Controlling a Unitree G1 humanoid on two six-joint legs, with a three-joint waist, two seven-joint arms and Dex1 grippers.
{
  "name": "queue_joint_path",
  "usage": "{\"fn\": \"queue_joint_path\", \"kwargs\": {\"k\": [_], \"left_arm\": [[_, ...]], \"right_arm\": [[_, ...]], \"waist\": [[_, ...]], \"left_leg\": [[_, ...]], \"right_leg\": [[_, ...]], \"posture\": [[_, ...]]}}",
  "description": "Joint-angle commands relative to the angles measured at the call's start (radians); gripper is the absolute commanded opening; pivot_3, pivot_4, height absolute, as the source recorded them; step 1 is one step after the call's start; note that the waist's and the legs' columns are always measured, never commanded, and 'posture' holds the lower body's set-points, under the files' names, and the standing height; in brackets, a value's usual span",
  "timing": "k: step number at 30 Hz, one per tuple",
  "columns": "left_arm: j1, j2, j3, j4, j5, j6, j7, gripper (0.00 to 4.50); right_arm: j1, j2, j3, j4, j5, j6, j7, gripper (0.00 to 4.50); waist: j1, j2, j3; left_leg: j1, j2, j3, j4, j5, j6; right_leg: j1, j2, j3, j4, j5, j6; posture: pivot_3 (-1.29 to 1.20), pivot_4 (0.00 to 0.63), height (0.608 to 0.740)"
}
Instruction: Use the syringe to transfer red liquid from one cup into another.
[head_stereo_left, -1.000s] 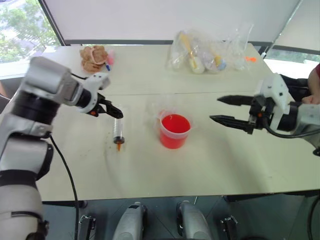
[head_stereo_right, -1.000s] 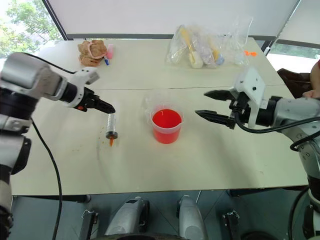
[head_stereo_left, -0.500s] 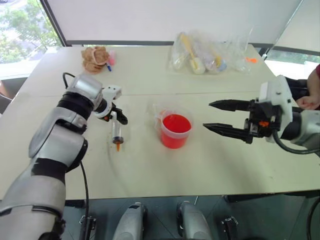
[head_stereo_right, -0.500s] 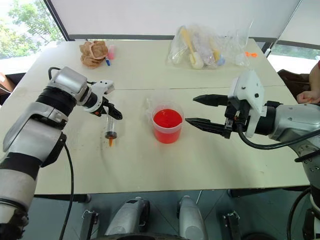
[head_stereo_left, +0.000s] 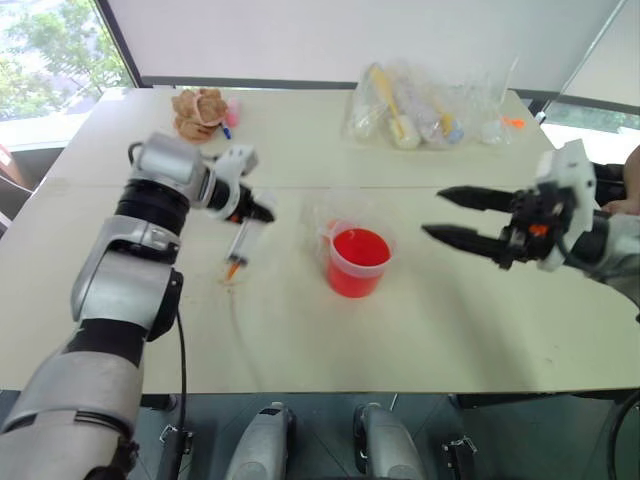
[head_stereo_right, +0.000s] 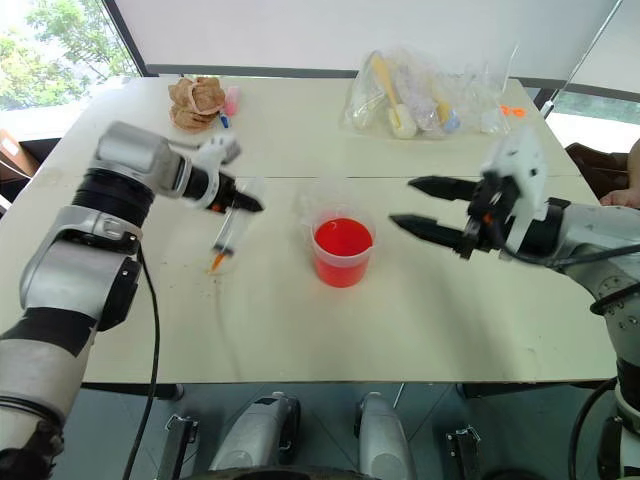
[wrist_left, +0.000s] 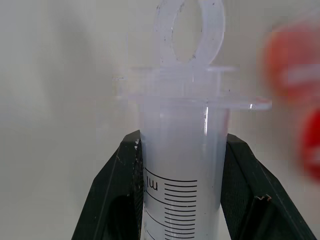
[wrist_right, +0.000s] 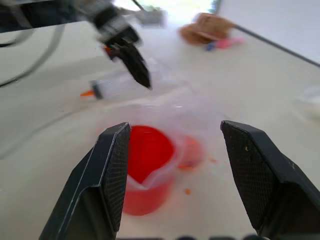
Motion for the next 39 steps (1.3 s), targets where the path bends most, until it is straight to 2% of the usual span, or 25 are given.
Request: {"fn": "queue_joint_path", "kwargs": {"k": [1, 4, 8, 18, 22, 26, 32, 39], "left_arm": [[0.007, -0.024, 0.151, -0.275, -0.128, -0.053, -0.005, 1.42], [0.001, -0.059, 0.218, -0.326, -0.190, -0.045, 0.023, 1.42], [-0.006, -0.132, 0.256, -0.348, -0.266, -0.085, 0.028, 1.42], [0.145, -0.294, 0.164, -0.437, -0.303, -0.197, 0.047, 1.42], [0.207, -0.339, 0.109, -0.434, -0.269, -0.341, 0.021, 1.42], [0.248, -0.336, 0.047, -0.437, -0.238, -0.423, -0.017, 1.42], [0.267, -0.323, 0.024, -0.441, -0.235, -0.454, -0.040, 1.42], [0.314, -0.286, -0.044, -0.450, -0.167, -0.529, -0.064, 1.42]], "right_arm": [[-0.048, 0.003, -0.054, 0.083, -0.063, -0.078, -0.037, 3.00], [-0.076, -0.001, -0.049, 0.128, -0.097, -0.116, -0.036, 3.00], [-0.135, 0.005, -0.038, 0.174, -0.128, -0.165, -0.035, 3.00], [-0.205, -0.023, -0.015, 0.176, -0.145, -0.168, -0.003, 3.00], [-0.253, -0.026, 0.007, 0.159, -0.136, -0.153, 0.012, 3.00], [-0.282, 0.001, 0.037, 0.130, -0.126, -0.146, 0.014, 3.00], [-0.298, 0.045, 0.075, 0.100, -0.124, -0.138, 0.007, 3.00], [-0.324, 0.128, 0.141, 0.087, -0.123, -0.146, 0.008, 3.00]], "waist": [[0.000, 0.002, -0.001], [-0.004, 0.004, -0.002], [-0.008, 0.004, -0.002], [-0.005, 0.004, -0.002], [-0.005, 0.004, -0.002], [-0.006, 0.004, -0.002], [-0.004, 0.004, -0.002], [-0.004, 0.004, -0.002]], "left_leg": [[0.000, 0.000, 0.000, 0.000, 0.001, -0.002], [0.002, 0.000, 0.003, -0.002, 0.003, -0.005], [0.002, 0.000, 0.003, -0.001, 0.000, 0.000], [0.002, 0.000, 0.003, 0.000, 0.000, 0.000], [0.002, 0.000, 0.003, 0.000, 0.000, 0.000], [0.003, 0.000, 0.003, 0.000, 0.000, 0.000], [0.002, 0.000, 0.003, 0.000, 0.000, 0.000], [0.002, 0.000, 0.003, 0.000, 0.000, 0.000]], "right_leg": [[0.000, 0.000, 0.000, 0.000, 0.000, 0.000], [0.000, 0.000, 0.001, 0.000, 0.000, 0.000], [0.000, 0.002, 0.001, 0.002, 0.000, 0.000], [0.000, 0.001, 0.001, 0.002, 0.000, 0.000], [0.000, 0.001, 0.001, 0.001, 0.000, 0.000], [0.000, 0.002, 0.001, 0.001, 0.000, 0.000], [0.000, 0.001, 0.001, 0.001, 0.000, 0.000], [0.000, 0.002, 0.001, 0.001, 0.000, 0.000]], "posture": [[0.00, 0.150, 0.740], [0.00, 0.150, 0.740], [0.00, 0.150, 0.740], [0.00, 0.150, 0.740], [0.00, 0.150, 0.740], [0.00, 0.150, 0.740], [0.00, 0.150, 0.740], [0.00, 0.150, 0.740]]}}
